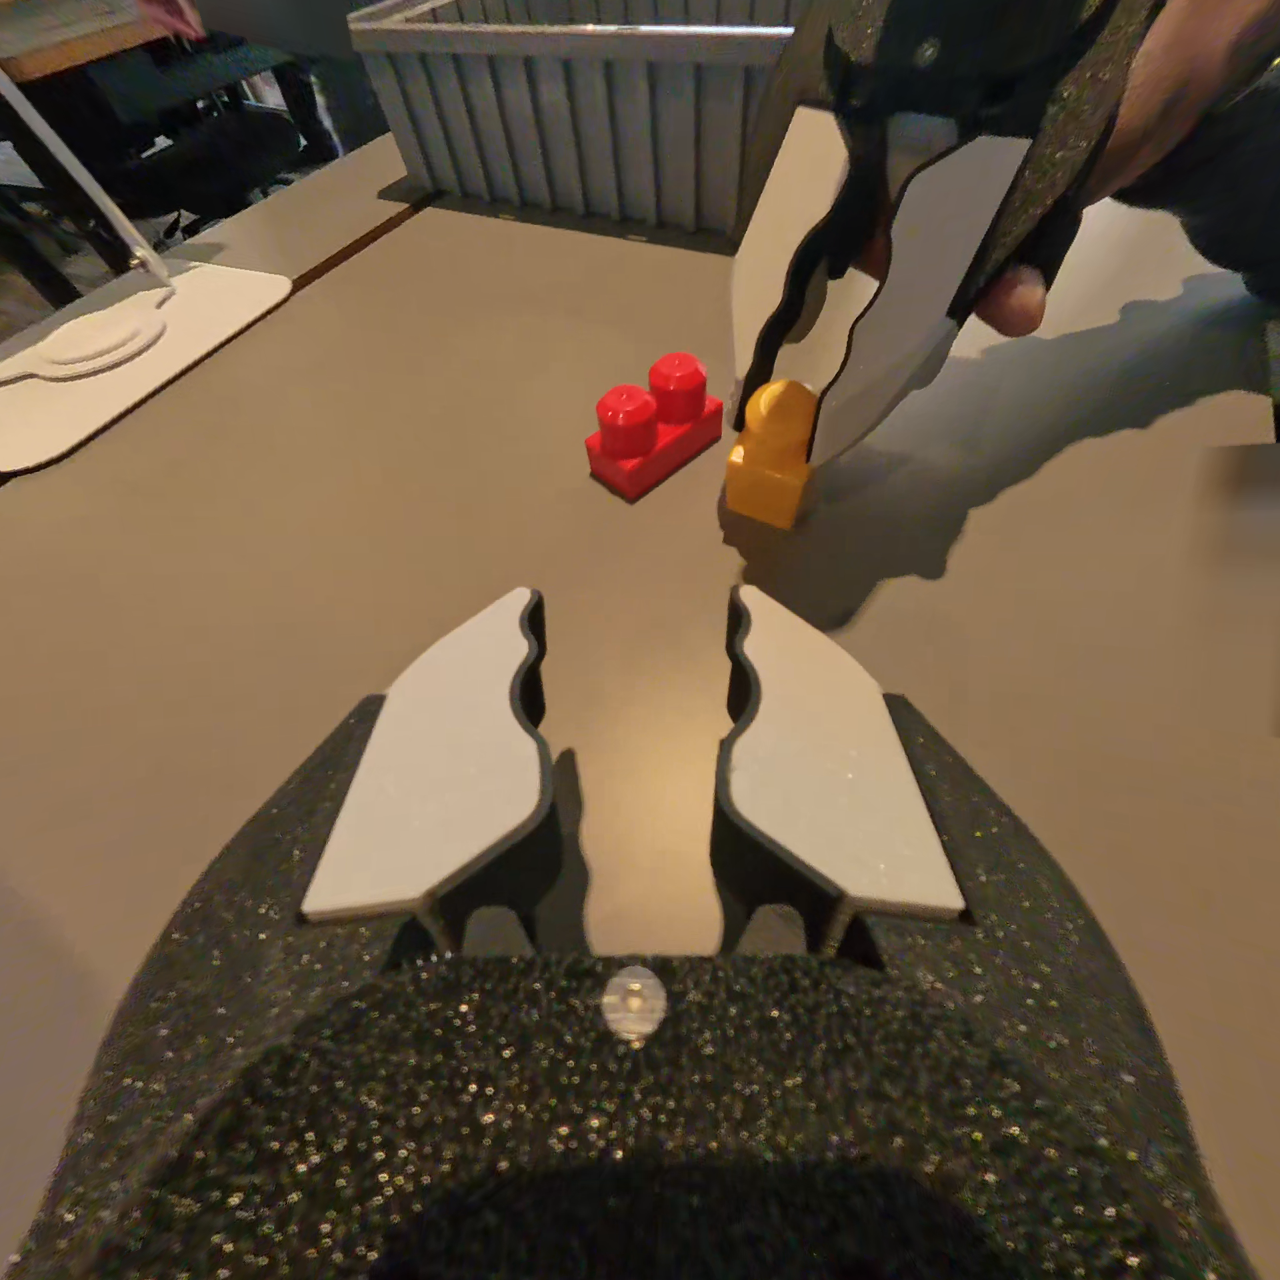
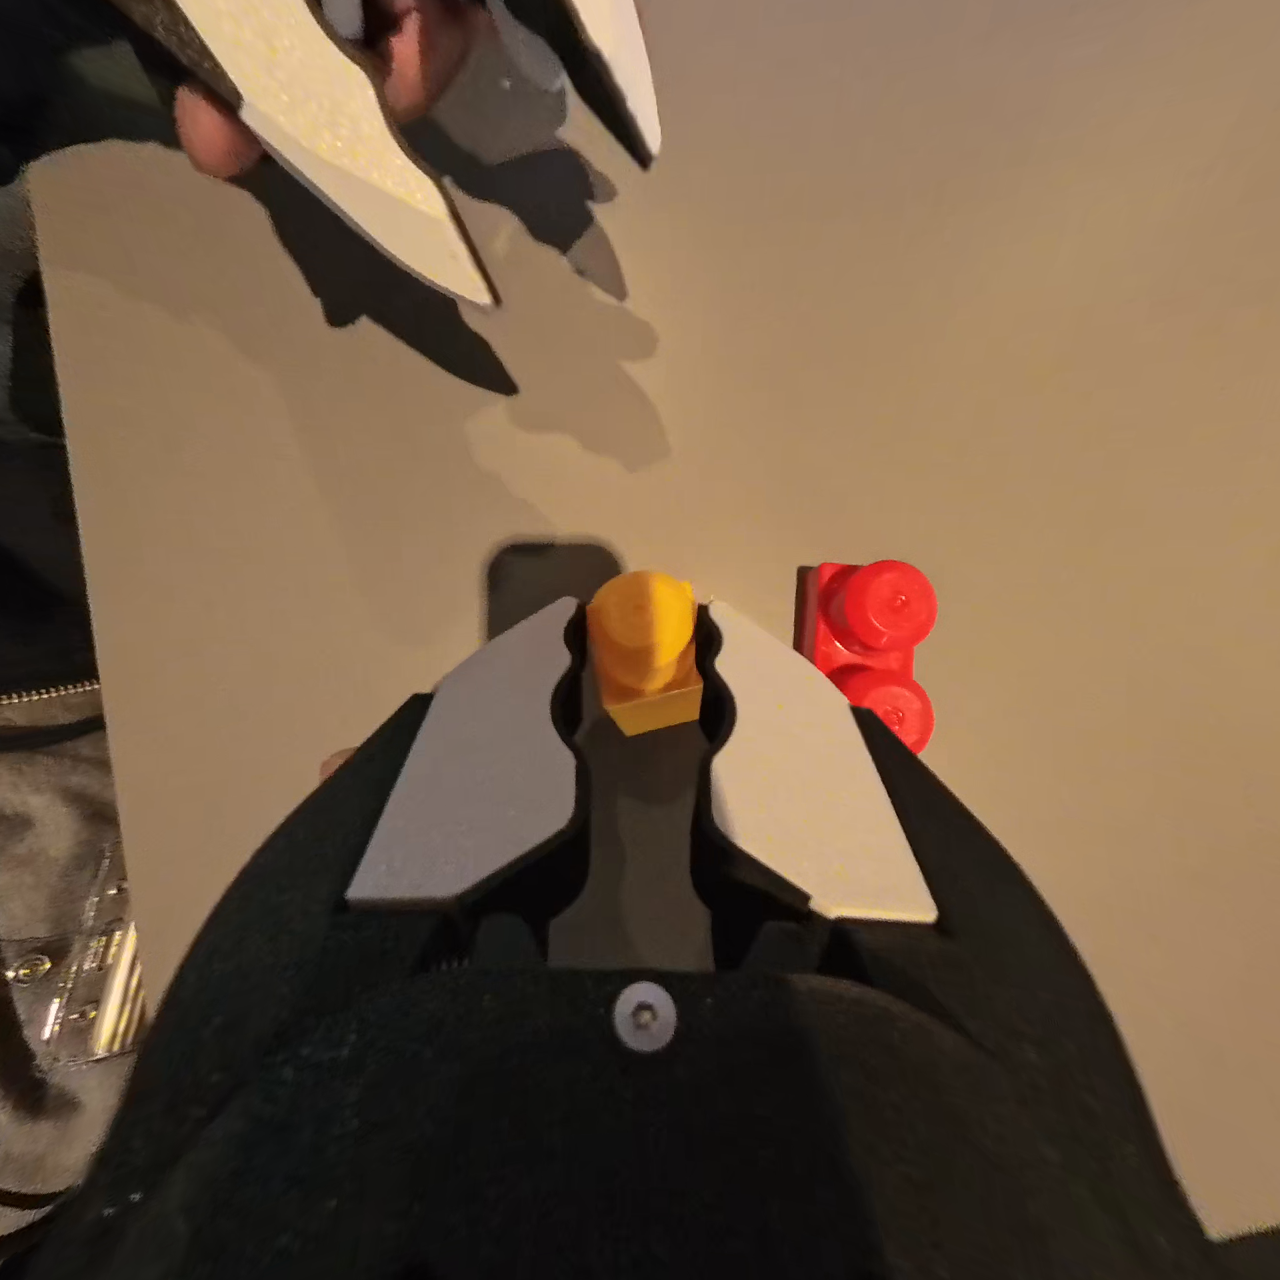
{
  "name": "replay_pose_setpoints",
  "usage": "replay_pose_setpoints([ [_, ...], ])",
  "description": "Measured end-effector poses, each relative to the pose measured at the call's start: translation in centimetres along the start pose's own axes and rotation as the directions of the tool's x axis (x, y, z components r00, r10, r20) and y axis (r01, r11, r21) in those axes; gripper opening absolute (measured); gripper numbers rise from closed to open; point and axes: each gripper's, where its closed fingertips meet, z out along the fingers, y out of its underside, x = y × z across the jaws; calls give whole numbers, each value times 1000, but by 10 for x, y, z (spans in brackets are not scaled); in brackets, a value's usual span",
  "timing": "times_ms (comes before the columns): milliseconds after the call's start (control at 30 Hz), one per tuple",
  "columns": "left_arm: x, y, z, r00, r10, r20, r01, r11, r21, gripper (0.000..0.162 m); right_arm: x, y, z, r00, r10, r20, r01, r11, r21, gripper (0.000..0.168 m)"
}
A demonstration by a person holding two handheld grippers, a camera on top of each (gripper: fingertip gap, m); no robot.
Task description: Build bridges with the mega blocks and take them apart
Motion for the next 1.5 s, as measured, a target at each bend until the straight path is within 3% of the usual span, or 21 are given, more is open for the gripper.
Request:
replay_pose_setpoints([
  [67,-5,1,-9,1000,-1,24,2,1000,-16,54,0,0,0,1000,-7,-5,7,1000,-1,34],
  [167,-20,-9,-33,997,-21,80,22,1000,-6,61,1,-1,-1,1000,-9,-26,10,1000,17,55],
  [267,-51,-27,-81,977,-60,203,57,998,16,61,-1,-5,-11,999,-4,-32,7,997,76,64],
  [333,-90,-36,-128,928,-68,366,73,997,-1,59,-4,-6,-23,1000,1,-29,3,991,132,64],
  [433,-163,-24,-202,782,32,622,92,982,-167,54,-9,1,-40,999,15,-32,-10,984,176,63],
  [500,-207,16,-233,724,108,681,211,905,-368,55,-12,8,-46,999,19,-36,-12,983,185,62],
  [567,-235,62,-243,746,131,653,315,794,-519,55,-16,16,-47,999,25,-38,-17,983,185,61],
  [667,-250,111,-237,801,148,580,357,659,-662,56,-21,28,-46,999,34,-39,-27,984,174,61],
  [867,-264,157,-230,811,198,550,405,487,-774,56,-24,41,-44,998,62,-15,-59,982,179,61],
  [1000,-272,176,-233,792,227,567,451,409,-794,37,-27,43,-42,998,58,-4,-56,982,183,61],
  [1100,-275,170,-233,773,225,593,459,447,-768,36,-29,45,-42,998,58,-1,-57,980,190,61],
  [1233,-274,128,-228,743,178,645,415,633,-653,36,-26,48,-44,998,66,-8,-63,978,200,60],
  [1300,-260,83,-212,765,105,636,329,784,-526,37,-22,44,-49,998,60,-31,-51,971,232,60],
  [1367,-230,22,-183,824,-34,565,239,926,-293,36,-15,28,-60,996,26,-87,3,950,313,60],
  [1433,-189,-41,-151,894,-168,415,200,979,-34,36,-3,7,-74,976,-48,-215,131,911,392,60],
  [1500,-146,-88,-114,940,-252,229,227,965,132,36,15,-15,-89,895,-141,-424,328,851,411,61],
])
